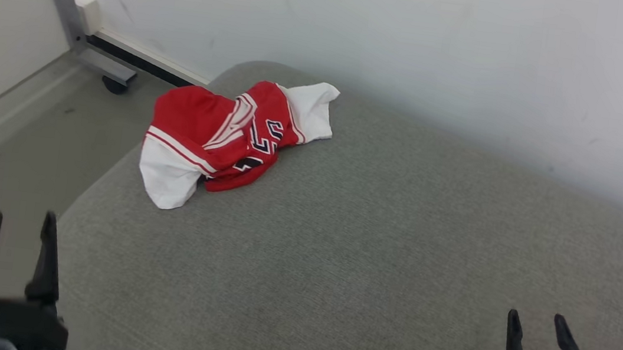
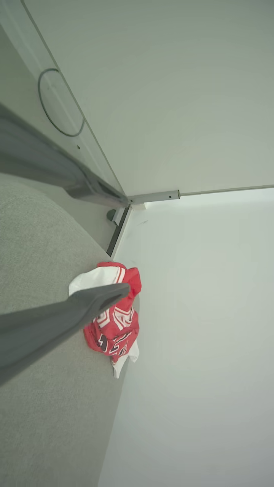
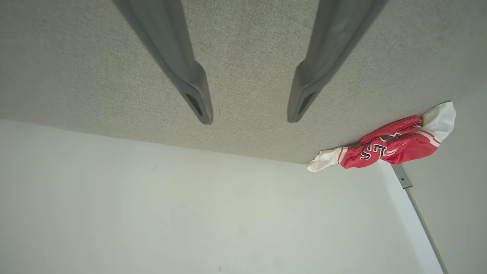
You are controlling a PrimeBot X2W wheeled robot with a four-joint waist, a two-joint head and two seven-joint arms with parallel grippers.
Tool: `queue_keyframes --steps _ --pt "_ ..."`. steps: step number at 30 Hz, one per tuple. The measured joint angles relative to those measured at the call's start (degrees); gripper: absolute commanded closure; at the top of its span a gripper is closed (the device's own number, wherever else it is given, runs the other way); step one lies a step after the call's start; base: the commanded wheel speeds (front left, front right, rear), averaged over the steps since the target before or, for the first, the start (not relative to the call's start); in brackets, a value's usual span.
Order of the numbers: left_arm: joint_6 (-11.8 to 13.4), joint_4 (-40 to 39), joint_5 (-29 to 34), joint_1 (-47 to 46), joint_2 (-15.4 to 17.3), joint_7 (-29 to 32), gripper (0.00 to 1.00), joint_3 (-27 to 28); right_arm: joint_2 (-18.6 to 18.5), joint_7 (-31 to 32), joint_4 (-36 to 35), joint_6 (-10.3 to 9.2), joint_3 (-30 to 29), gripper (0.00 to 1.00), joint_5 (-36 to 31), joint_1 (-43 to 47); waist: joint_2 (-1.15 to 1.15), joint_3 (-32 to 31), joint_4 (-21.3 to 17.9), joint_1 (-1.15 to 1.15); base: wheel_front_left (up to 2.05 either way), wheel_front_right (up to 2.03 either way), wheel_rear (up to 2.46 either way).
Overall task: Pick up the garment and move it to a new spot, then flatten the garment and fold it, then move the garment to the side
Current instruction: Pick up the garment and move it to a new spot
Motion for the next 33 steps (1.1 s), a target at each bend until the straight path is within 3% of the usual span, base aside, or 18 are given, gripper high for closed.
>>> queue_keyframes --steps 19,24,33 --pt "-3.0 14.1 -9.6 -29.5 12.9 2.2 0.00 4.6 0.0 0.5 -7.5 0.00 -5.6 0.00 -3.4 -7.5 0.02 11.7 -15.3 0.01 0.00 0.00 0.00" --pt "-3.1 19.4 -10.5 -35.7 16.9 3.4 0.00 3.5 0.0 0.1 -9.0 0.00 -6.4 0.00 -3.4 -8.5 0.02 16.5 -19.3 0.01 0.00 0.00 0.00" --pt "-3.5 30.7 -14.2 -43.1 20.5 5.6 0.00 -0.2 0.0 -0.1 -11.0 0.00 -7.3 0.00 -3.6 -10.4 0.02 23.9 -25.6 0.02 0.00 0.00 0.00"
